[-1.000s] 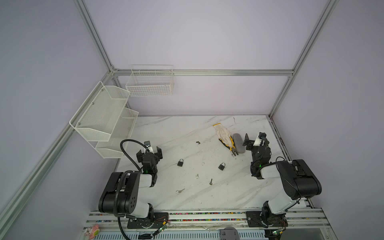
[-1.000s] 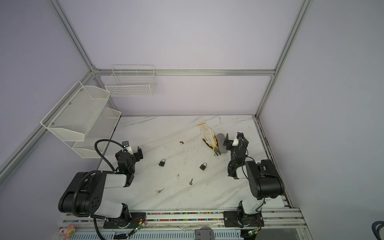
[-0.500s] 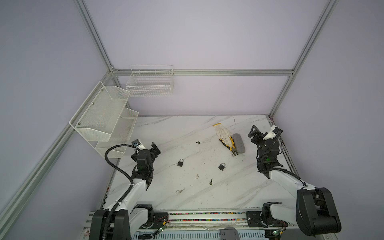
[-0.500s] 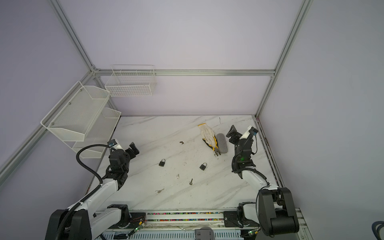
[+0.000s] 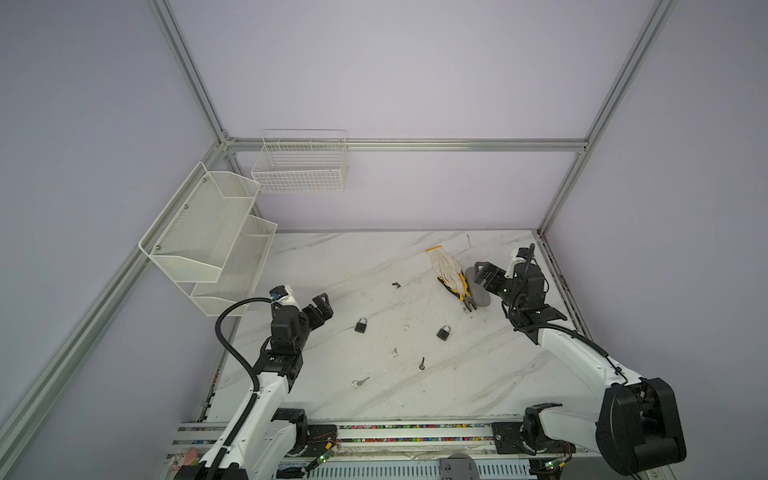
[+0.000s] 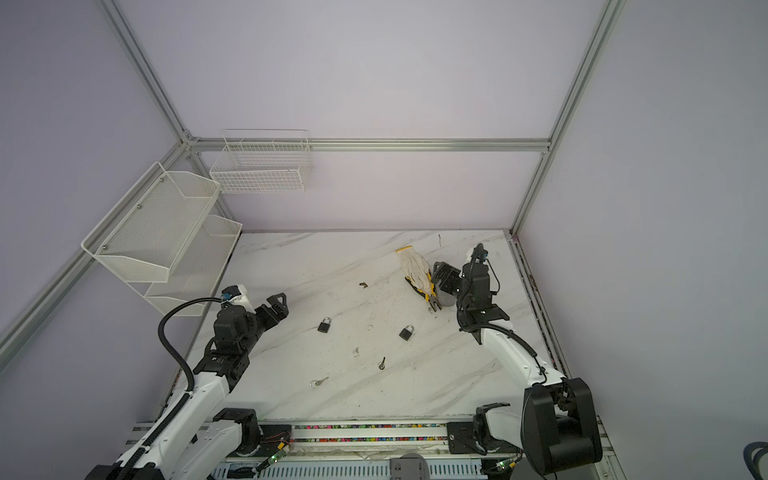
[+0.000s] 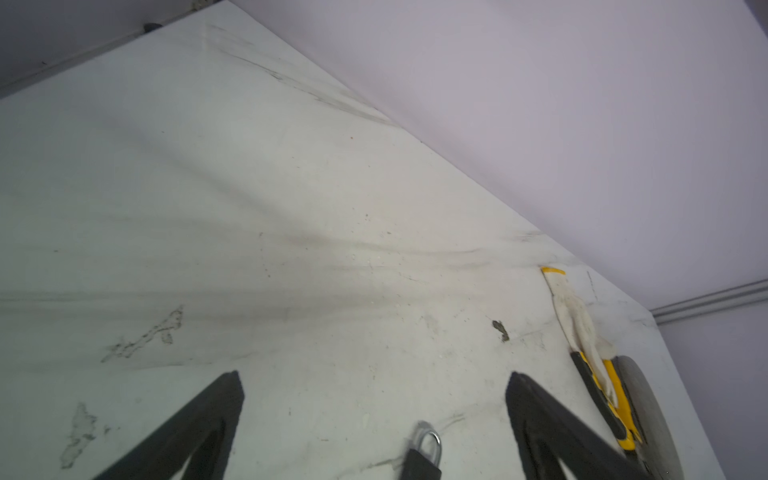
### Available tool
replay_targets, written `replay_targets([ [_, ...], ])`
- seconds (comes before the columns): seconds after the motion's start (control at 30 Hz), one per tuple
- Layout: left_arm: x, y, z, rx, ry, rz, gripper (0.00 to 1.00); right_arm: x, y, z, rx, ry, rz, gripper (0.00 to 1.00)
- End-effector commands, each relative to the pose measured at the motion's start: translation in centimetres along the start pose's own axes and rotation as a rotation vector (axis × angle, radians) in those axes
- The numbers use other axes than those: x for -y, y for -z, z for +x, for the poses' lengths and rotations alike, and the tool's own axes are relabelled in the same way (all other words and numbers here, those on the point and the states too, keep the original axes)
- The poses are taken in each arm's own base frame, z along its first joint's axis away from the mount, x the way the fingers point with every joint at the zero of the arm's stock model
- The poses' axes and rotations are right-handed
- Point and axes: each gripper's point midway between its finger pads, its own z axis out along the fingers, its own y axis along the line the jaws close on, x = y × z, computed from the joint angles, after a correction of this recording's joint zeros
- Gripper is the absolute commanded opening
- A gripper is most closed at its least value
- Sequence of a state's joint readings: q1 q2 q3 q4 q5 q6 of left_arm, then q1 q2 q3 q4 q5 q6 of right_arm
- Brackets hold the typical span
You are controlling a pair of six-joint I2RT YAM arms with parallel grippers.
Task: Unlock with the key
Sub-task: 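Move both grippers forward over the padlocks and keys on the table, then lower the right gripper onto the silver key nearest the robot and grasp it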
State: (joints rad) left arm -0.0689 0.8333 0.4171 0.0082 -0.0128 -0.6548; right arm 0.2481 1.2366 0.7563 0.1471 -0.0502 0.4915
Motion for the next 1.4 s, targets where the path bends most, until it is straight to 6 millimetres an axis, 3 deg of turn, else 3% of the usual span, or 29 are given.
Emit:
replay_targets([
  [0.0, 4.1, 1.6, 0.2, -0.066, 0.017, 0.135, 1.00, -2.0, 0.8, 4.3, -0.163, 0.064, -0.004, 0.97],
  [0.33, 8.4, 4.2, 6.2, -0.273, -0.039, 0.261, 1.00, -6.3, 3.7, 14.5, -0.452, 0.190, -0.058, 0.97],
  [0.6, 10.8, 5.8, 9.6, -0.362, -0.058, 0.321, 1.00, -8.3, 6.7, 21.6, -0.621, 0.293, -0.084, 0.87],
  [0.73, 11.5, 6.6, 10.7, -0.377, -0.058, 0.327, 1.00, -8.1, 7.8, 23.8, -0.650, 0.312, -0.041, 0.81],
  [0.9, 11.9, 7.2, 11.6, -0.393, -0.049, 0.323, 1.00, -9.3, 9.0, 27.0, -0.687, 0.250, -0.038, 0.73],
  [1.37, 11.5, 7.4, 12.8, -0.458, -0.098, 0.295, 1.00, -10.0, 10.6, 33.3, -0.740, 0.224, -0.014, 0.70],
])
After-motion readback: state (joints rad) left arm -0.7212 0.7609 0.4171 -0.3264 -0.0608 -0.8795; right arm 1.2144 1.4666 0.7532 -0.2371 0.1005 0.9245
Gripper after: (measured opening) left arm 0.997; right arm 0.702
